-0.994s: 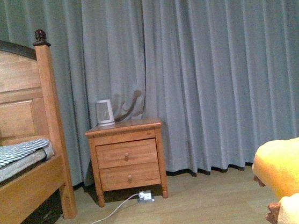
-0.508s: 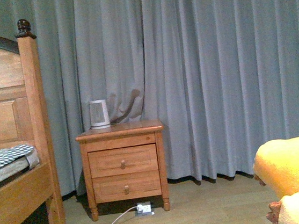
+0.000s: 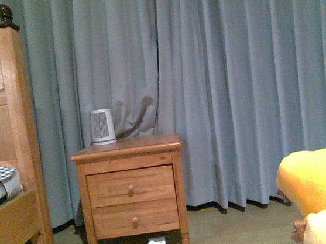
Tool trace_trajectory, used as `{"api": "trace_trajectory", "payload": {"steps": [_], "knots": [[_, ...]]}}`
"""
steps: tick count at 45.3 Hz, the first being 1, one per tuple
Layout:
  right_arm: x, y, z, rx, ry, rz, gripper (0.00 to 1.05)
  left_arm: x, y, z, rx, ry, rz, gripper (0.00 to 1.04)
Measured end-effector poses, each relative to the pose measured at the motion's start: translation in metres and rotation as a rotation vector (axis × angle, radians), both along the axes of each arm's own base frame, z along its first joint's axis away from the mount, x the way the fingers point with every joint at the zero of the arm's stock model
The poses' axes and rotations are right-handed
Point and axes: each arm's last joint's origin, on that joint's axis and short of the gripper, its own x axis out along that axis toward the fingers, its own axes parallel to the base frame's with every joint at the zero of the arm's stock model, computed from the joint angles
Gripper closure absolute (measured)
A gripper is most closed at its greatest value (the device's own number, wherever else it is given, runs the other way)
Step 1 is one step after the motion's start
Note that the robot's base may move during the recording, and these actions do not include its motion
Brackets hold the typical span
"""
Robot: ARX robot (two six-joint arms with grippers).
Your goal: Put away toys
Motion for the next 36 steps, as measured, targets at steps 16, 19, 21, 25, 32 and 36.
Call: {"api": "trace_trajectory", "payload": {"steps": [16,19,21,25,32,36], "knots": [[0.0,0.0,0.0,0.0,0.0,0.0,0.97,0.0,0.0,0.0,0.0,0.0,0.0,0.06],[0.0,0.0,0.0,0.0,0.0,0.0,0.97,0.0,0.0,0.0,0.0,0.0,0.0,0.06],[0.0,0.0,0.0,0.0,0.0,0.0,0.97,0.0,0.0,0.0,0.0,0.0,0.0,0.06],[0.0,0.0,0.0,0.0,0.0,0.0,0.97,0.0,0.0,0.0,0.0,0.0,0.0,0.06],[0.0,0.0,0.0,0.0,0.0,0.0,0.97,0.0,0.0,0.0,0.0,0.0,0.0,0.06],[0.0,0.0,0.0,0.0,0.0,0.0,0.97,0.0,0.0,0.0,0.0,0.0,0.0,0.06]]}}
